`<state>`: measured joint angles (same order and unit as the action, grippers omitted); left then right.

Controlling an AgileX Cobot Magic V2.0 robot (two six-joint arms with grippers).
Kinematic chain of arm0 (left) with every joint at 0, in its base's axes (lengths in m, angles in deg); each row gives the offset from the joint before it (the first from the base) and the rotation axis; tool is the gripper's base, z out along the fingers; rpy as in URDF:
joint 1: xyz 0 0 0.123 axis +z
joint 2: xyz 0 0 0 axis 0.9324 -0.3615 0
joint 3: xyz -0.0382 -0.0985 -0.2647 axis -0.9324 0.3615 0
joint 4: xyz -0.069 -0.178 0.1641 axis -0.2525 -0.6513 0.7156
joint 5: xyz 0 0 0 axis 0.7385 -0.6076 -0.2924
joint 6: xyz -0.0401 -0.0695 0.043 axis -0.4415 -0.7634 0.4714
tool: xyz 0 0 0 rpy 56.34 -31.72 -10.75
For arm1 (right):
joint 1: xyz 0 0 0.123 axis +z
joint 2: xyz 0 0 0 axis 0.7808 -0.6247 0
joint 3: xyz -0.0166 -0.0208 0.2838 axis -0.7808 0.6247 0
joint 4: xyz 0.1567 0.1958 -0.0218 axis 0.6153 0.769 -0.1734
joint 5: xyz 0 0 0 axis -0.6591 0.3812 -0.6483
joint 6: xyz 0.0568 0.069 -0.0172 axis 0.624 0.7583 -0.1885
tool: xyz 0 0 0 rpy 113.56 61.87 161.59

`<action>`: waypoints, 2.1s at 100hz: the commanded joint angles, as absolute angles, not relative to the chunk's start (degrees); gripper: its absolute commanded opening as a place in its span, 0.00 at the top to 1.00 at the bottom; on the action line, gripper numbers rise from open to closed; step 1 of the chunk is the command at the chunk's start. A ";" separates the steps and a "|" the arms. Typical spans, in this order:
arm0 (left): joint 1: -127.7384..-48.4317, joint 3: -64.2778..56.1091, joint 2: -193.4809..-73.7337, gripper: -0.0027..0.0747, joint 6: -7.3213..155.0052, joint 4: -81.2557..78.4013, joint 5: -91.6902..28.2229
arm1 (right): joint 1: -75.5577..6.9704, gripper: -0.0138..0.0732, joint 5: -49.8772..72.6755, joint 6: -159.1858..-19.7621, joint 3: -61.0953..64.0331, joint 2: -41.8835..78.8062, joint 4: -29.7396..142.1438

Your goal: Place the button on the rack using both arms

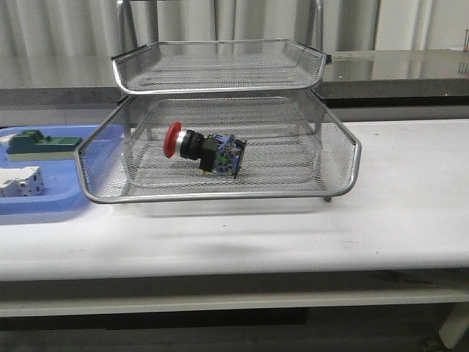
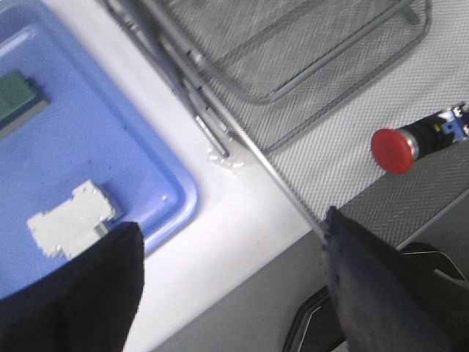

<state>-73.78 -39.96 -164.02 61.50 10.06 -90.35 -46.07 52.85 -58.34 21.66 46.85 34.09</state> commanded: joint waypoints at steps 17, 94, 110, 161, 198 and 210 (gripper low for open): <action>-68.39 -28.74 -150.79 0.34 60.78 7.09 -79.88 | -46.20 0.92 49.35 -58.51 20.21 46.70 33.16; -68.38 21.39 -108.98 0.34 57.45 4.65 -34.51 | -46.20 0.92 49.35 -58.51 20.21 46.70 33.16; -68.38 29.85 -102.91 0.34 56.29 1.48 -27.43 | -46.20 0.92 49.35 -58.51 20.21 46.70 33.16; -68.38 37.07 -98.68 0.34 56.29 -0.95 -15.15 | -46.20 0.92 49.35 -58.51 20.21 46.70 33.16; -68.38 37.07 -98.68 0.65 56.29 -0.95 -15.15 | -46.20 0.92 49.35 -58.51 20.21 46.70 33.16; -68.38 37.07 -98.68 0.88 56.29 -0.95 -15.15 | -46.20 0.92 49.35 -58.51 20.21 46.70 33.16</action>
